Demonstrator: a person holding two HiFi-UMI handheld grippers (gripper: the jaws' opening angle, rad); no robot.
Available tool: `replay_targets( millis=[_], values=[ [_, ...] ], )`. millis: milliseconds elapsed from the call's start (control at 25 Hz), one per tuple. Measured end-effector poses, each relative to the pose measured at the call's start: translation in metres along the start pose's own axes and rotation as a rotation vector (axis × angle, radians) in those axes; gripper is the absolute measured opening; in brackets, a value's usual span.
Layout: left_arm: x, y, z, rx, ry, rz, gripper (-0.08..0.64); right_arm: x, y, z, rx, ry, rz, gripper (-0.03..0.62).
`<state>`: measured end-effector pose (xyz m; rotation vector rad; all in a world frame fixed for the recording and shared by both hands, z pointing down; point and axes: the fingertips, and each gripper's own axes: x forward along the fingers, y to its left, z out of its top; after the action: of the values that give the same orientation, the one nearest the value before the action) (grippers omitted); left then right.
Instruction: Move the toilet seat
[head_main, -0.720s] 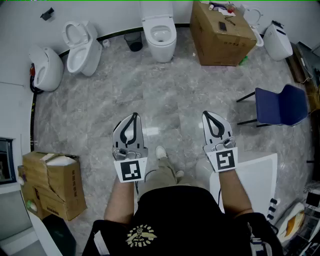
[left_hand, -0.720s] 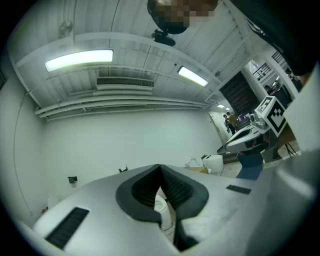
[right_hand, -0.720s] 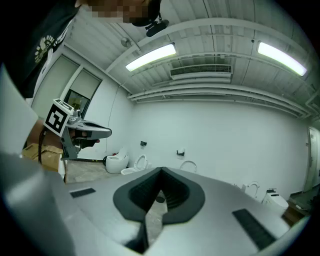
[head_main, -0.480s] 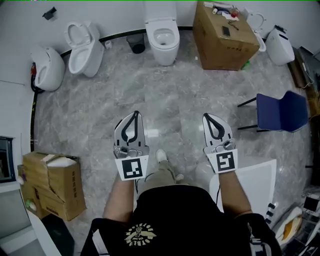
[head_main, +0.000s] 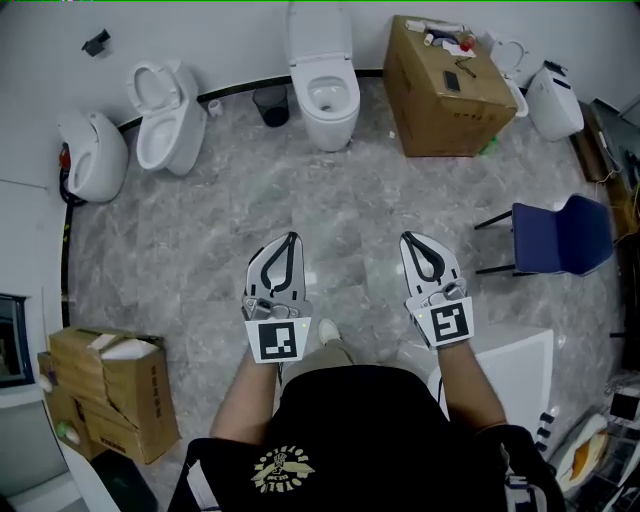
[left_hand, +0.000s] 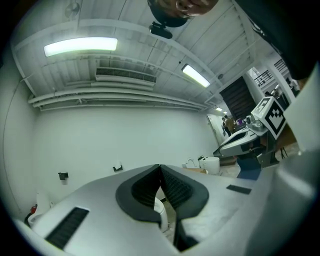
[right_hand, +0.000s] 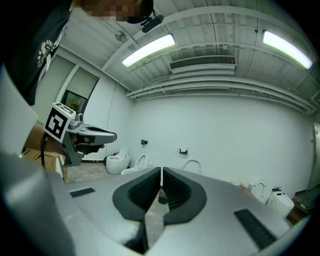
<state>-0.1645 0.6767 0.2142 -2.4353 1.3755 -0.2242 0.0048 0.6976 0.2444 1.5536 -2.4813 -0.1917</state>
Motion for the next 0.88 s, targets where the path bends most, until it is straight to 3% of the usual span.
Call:
replay_targets(
  millis=[120, 200, 240, 280, 320, 520, 880],
  values=[
    [0.011, 0.013, -0.002, -0.039, -0.019, -0.026, 0.020, 0.017, -0.002, 0.003, 0.012, 0.014, -0.008, 0.031],
    [0.016, 0.024, -0.007, -0.110, -0.023, -0.011, 0.022, 0.025, -0.003, 0.004, 0.029, 0.035, -0.014, 0.033],
    [0.019, 0.029, -0.012, -0.142, -0.015, -0.004, 0.053, 0.028, -0.003, 0.006, 0.035, 0.033, -0.014, 0.046],
    [0.021, 0.033, -0.017, -0.160, -0.002, -0.005, 0.141, 0.030, -0.002, 0.007, 0.042, 0.029, -0.010, 0.090],
    [0.022, 0.037, -0.022, -0.165, 0.009, -0.009, 0.184, 0.032, -0.001, 0.007, 0.050, 0.028, -0.005, 0.141],
    [0.020, 0.053, -0.037, -0.189, 0.044, -0.006, 0.186, 0.037, -0.003, 0.003, 0.066, 0.052, -0.013, 0.197],
    [0.037, 0.056, -0.047, -0.158, 0.098, -0.014, 0.190, 0.044, -0.025, -0.011, 0.146, 0.072, -0.024, 0.206]
  ],
)
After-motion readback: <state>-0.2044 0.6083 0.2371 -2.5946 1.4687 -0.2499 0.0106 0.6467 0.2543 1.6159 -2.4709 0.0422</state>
